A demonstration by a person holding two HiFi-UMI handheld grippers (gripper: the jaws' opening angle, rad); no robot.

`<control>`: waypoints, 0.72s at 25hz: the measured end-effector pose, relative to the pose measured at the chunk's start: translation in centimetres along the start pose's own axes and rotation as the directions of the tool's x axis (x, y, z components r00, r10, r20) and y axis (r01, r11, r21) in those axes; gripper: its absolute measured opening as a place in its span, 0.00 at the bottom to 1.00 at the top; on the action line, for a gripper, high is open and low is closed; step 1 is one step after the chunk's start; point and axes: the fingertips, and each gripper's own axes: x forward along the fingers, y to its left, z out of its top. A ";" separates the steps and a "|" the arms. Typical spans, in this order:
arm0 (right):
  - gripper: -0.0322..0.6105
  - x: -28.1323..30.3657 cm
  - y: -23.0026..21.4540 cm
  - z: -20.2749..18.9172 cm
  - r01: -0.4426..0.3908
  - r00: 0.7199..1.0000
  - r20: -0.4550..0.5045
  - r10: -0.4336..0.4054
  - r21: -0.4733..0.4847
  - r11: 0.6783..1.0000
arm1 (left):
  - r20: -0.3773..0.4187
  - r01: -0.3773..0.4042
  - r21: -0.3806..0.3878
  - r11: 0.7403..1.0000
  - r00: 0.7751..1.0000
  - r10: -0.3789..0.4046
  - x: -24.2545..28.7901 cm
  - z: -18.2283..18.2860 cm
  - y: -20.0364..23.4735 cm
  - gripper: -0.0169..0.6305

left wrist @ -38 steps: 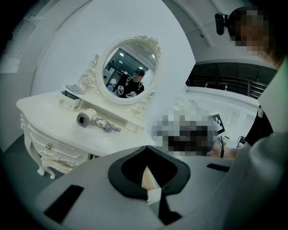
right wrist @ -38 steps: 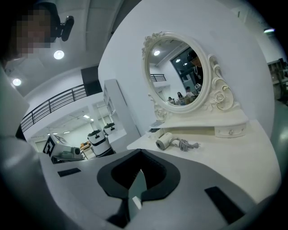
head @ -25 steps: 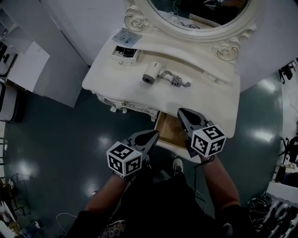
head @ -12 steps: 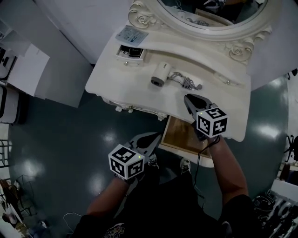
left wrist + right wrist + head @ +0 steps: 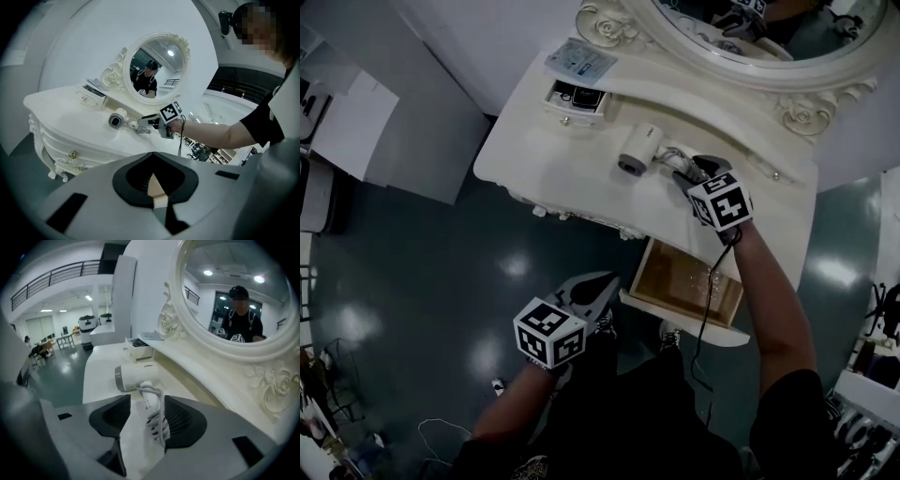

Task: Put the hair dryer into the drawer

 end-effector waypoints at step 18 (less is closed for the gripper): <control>0.47 8.6 -1.7 -2.3 -0.103 0.951 -0.305 0.048 -0.165 0.981 | 0.004 -0.055 -0.014 0.998 0.998 0.055 -1.9 0.2 4.5 0.03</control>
